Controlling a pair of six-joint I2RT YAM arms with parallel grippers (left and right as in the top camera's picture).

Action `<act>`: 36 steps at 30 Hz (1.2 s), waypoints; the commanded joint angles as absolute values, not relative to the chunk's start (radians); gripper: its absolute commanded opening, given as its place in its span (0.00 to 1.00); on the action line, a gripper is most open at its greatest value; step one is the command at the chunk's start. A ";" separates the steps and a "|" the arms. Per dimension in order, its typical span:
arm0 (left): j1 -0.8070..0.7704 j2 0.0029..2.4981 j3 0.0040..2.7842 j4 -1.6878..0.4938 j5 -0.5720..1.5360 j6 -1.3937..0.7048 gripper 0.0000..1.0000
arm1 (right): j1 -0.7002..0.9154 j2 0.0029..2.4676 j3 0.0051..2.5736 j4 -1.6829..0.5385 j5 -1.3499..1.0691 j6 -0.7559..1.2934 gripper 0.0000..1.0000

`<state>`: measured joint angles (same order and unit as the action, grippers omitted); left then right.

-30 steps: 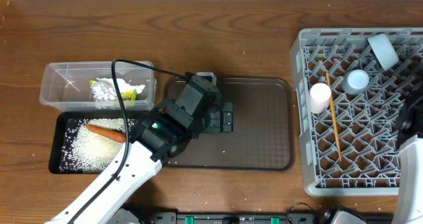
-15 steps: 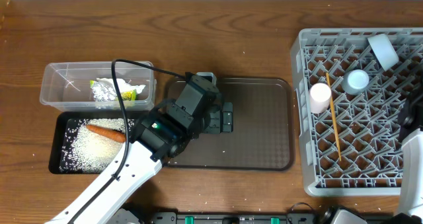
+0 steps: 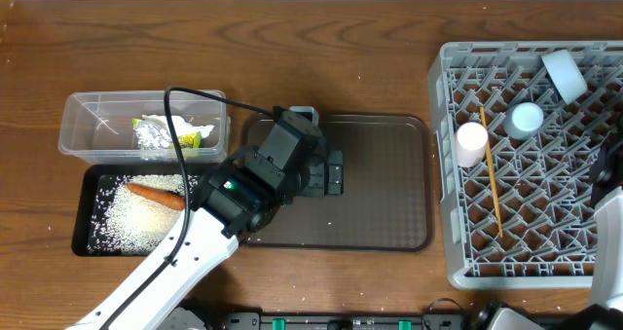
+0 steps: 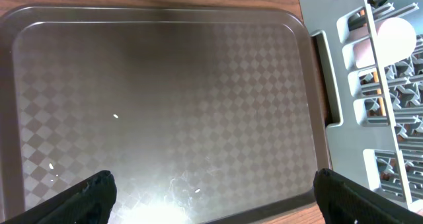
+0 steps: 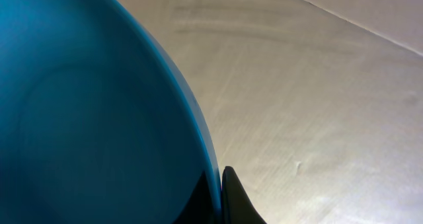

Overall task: Sort waste into correct bins and load items into the dishwasher rack
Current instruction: 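Carry the blue plate right over the grey rack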

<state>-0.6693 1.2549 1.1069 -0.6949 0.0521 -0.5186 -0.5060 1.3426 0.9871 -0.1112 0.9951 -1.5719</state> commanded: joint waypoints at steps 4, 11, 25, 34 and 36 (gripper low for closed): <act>-0.667 1.262 1.109 -0.696 0.040 -0.505 0.98 | -0.517 1.368 0.998 -0.115 0.992 -1.681 0.01; -0.667 1.262 1.109 -0.696 0.040 -0.505 0.98 | -0.509 1.371 0.993 -0.117 0.978 -1.633 0.01; -0.667 1.262 1.109 -0.696 0.040 -0.505 0.98 | -0.414 1.371 0.993 -0.308 0.828 -1.092 0.01; -0.667 1.262 1.109 -0.696 0.040 -0.505 0.98 | -0.364 1.371 0.993 -0.336 0.822 -0.890 0.01; -0.667 1.262 1.109 -0.696 0.040 -0.505 0.98 | -0.350 1.371 0.993 -0.354 0.809 -0.890 0.01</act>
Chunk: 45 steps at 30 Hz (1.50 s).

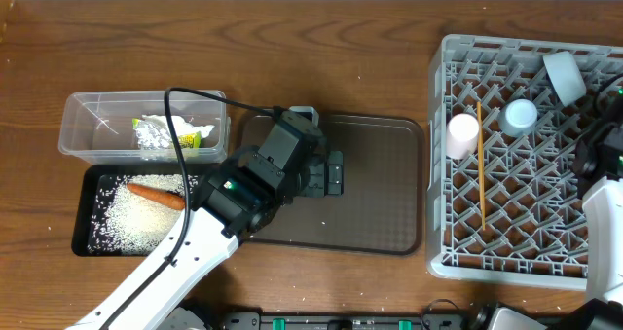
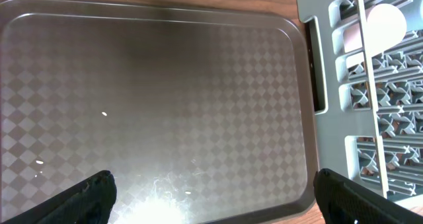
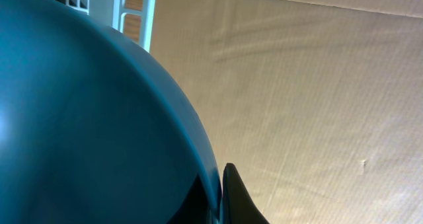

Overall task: Sort waste into correct bins and load items into the dishwasher rack
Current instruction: 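Carry the blue plate right over the grey rack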

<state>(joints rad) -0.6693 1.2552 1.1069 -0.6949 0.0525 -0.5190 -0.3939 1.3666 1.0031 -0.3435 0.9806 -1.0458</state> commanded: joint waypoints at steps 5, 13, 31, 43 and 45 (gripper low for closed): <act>-0.667 1.262 1.109 -0.696 0.040 -0.505 0.98 | -0.312 1.371 0.993 -0.378 0.803 -0.890 0.09; -0.667 1.262 1.109 -0.696 0.040 -0.505 0.98 | -0.233 1.371 0.993 -0.378 0.803 -0.890 0.54; -0.667 1.262 1.109 -0.696 0.041 -0.505 0.98 | -0.052 1.245 0.998 -0.375 0.736 -0.364 0.22; -0.667 1.262 1.109 -0.696 0.040 -0.505 0.98 | -0.301 0.879 1.015 -0.510 0.277 -0.051 0.12; -0.667 1.262 1.109 -0.696 0.040 -0.505 0.98 | -0.405 0.877 1.036 -0.564 0.141 0.030 0.12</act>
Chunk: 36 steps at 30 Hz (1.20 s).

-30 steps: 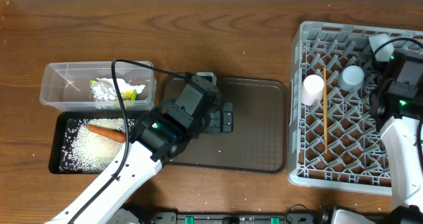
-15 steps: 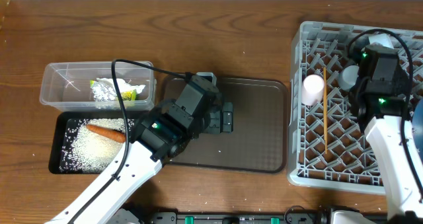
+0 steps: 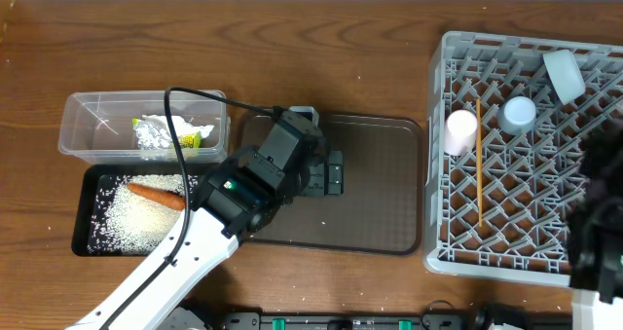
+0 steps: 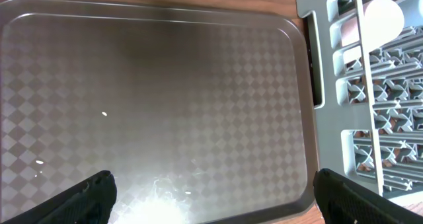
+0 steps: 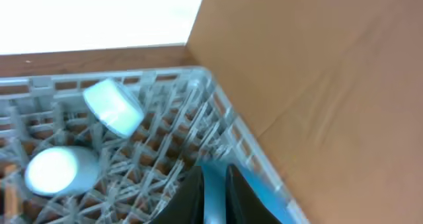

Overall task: Sort waste into correct bins and load items into the dishwasher rack
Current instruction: 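Carry the blue plate right over the grey rack, then lower the blue plate into the rack's right side and release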

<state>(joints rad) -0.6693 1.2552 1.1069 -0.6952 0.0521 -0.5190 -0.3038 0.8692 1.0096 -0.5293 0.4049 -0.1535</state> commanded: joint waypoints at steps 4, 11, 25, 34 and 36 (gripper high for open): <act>-0.667 1.262 1.109 -0.696 0.040 -0.505 0.98 | -0.587 0.941 1.089 -0.573 -0.075 0.126 0.15; -0.667 1.262 1.109 -0.696 0.040 -0.505 0.98 | -0.718 1.088 1.214 -0.558 -0.210 0.186 0.99; -0.667 1.262 1.109 -0.696 0.040 -0.505 0.98 | -0.776 1.498 1.761 -1.044 -0.293 0.160 0.99; -0.667 1.262 1.109 -0.696 0.040 -0.505 0.98 | -0.925 1.494 1.915 -1.250 -0.109 0.142 0.95; -0.667 1.262 1.109 -0.696 0.040 -0.505 0.98 | -0.951 1.499 1.906 -1.280 -0.117 0.155 0.84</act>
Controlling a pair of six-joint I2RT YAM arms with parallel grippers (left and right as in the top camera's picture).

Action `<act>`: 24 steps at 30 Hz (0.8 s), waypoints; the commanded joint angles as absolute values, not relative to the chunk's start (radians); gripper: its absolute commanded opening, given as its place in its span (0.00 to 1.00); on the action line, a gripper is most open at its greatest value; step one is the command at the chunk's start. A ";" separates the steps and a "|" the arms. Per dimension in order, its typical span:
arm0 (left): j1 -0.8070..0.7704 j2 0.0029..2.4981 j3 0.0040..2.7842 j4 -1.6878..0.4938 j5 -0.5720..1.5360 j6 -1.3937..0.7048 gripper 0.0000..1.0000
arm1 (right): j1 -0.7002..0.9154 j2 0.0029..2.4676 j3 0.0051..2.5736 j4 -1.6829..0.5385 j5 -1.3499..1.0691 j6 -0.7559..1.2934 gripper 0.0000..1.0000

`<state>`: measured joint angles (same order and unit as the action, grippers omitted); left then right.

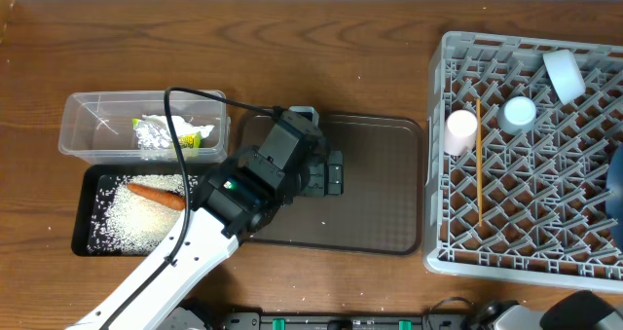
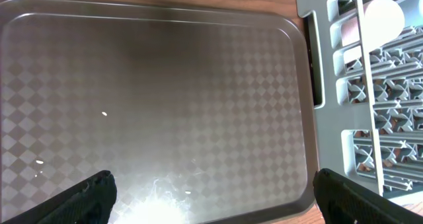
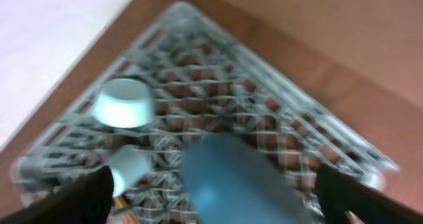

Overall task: Sort waste into correct bins and load items into the dishwasher rack
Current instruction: 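Lower the blue plate into the rack's right side and release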

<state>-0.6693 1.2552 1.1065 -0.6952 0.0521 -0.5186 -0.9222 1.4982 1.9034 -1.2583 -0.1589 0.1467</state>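
Note:
A blue dish lies in the grey dishwasher rack near its right side, showing in the overhead view only as a blue sliver at the frame's edge. My right gripper hangs above it, open, with the dish below the gap and apart from the fingers; the view is blurred. My left gripper is open and holds nothing over the brown tray; from above the left gripper is at the tray's left half.
The rack also holds a pink-white cup, a chopstick, a pale blue cup and a white cup. A clear bin with foil and a black bin with rice and a carrot stand at the left.
My right gripper was shut on the blue dish's rim at the rack's right side. Now it is open and higher up, and the dish lies in the rack. The left arm is unchanged.
My right gripper held the blue dish close to its camera beside the rack's right edge. Over the following moments the rack shifted a little left toward the tray. Then the dish was down among the rack's pegs, and now it rests there released.

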 commanded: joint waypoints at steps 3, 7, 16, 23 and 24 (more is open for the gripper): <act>-0.667 1.262 1.109 -0.696 0.040 -0.505 0.98 | -0.989 1.519 1.869 -1.322 -0.120 0.152 0.77; -0.667 1.262 1.109 -0.696 0.040 -0.505 0.98 | -1.033 1.561 1.820 -1.347 -0.201 0.107 0.46; -0.667 1.262 1.109 -0.696 0.040 -0.505 0.98 | -1.059 1.657 1.731 -1.319 -0.266 0.043 0.32; -0.667 1.262 1.109 -0.696 0.040 -0.505 0.98 | -1.052 1.681 1.639 -1.319 -0.402 0.044 0.27; -0.667 1.262 1.109 -0.696 0.041 -0.505 0.98 | -1.048 1.681 1.630 -1.322 -0.402 0.044 0.26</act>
<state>-0.6693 1.2552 1.1065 -0.6952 0.0521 -0.5190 -1.0431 1.6718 1.6596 -1.3155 -0.3260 0.0559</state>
